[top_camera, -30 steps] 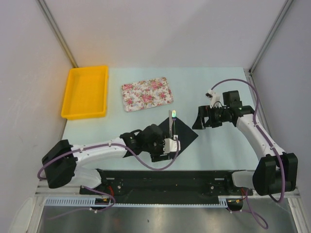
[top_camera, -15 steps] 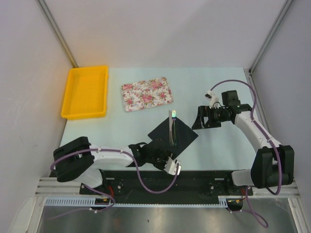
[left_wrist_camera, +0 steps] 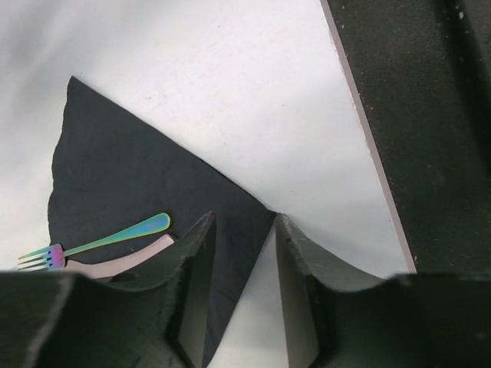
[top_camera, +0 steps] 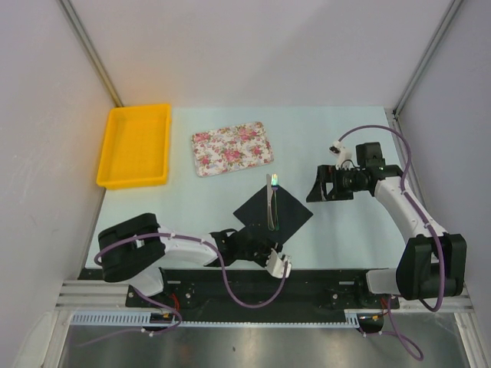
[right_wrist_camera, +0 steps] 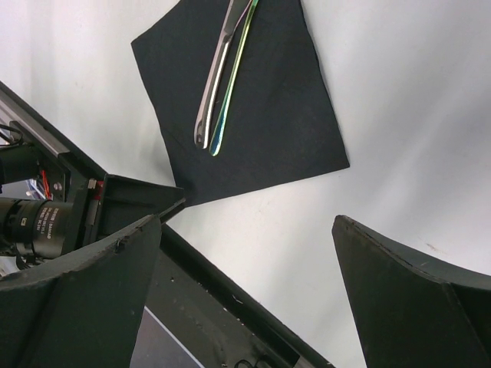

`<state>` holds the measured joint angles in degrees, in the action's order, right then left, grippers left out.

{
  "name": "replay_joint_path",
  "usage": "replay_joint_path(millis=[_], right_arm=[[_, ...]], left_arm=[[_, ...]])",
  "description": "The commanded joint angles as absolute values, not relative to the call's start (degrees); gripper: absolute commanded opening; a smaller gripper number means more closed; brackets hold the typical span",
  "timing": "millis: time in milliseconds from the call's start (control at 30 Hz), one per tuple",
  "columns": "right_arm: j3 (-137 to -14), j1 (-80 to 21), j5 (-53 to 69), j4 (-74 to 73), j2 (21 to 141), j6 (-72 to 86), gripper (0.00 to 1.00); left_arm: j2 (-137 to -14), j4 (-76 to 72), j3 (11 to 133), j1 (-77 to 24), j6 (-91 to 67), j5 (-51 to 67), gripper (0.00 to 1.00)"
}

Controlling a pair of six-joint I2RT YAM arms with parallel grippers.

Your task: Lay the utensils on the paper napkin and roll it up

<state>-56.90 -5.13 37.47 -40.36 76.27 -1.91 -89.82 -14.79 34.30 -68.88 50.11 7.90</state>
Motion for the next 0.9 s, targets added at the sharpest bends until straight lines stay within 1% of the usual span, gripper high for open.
replay_joint_path(millis=[0, 133, 167, 333, 367, 433, 467, 667, 867], right_arm=[[-58.18, -4.75, 37.44, -39.90, 74.62, -1.85, 1.00], [-57.75, -4.57, 37.71, -39.64, 74.71, -1.93, 1.00], [-57.66, -4.48, 37.79, -39.55, 74.79, -1.93, 1.00], [-57.74, -4.48, 37.88, -39.64, 74.88, -1.93, 1.00], [-57.66, -4.48, 37.88, -39.64, 74.88, -2.02, 1.00], [-57.48, -4.48, 37.97, -39.55, 74.80, -2.02, 1.00], [-57.22, -4.40, 37.88, -39.38, 74.79, -2.02, 1.00], [-57.13, -4.40, 37.62, -39.11, 74.79, -1.85, 1.00], [-57.04, -4.48, 37.53, -38.67, 74.97, -1.76, 1.00]], left_arm=[[-91.58, -15.55, 32.87, -69.34, 51.33, 6.85, 0.40], [-91.41, -15.56, 33.66, -69.79, 49.75, 7.29, 0.33], [-91.49, -15.64, 33.66, -69.87, 49.57, 7.38, 0.29], [-91.58, -14.59, 34.36, -69.96, 47.73, 7.47, 0.18], [-91.15, -14.42, 34.37, -69.96, 47.46, 7.82, 0.13], [-90.70, -13.11, 34.54, -70.05, 46.59, 8.26, 0.10], [-90.53, -12.57, 34.63, -70.31, 46.23, 8.52, 0.06], [-87.89, -12.22, 33.93, -70.75, 42.72, 9.75, 0.00], [-85.17, -11.34, 34.89, -71.19, 39.99, 9.93, 0.00]])
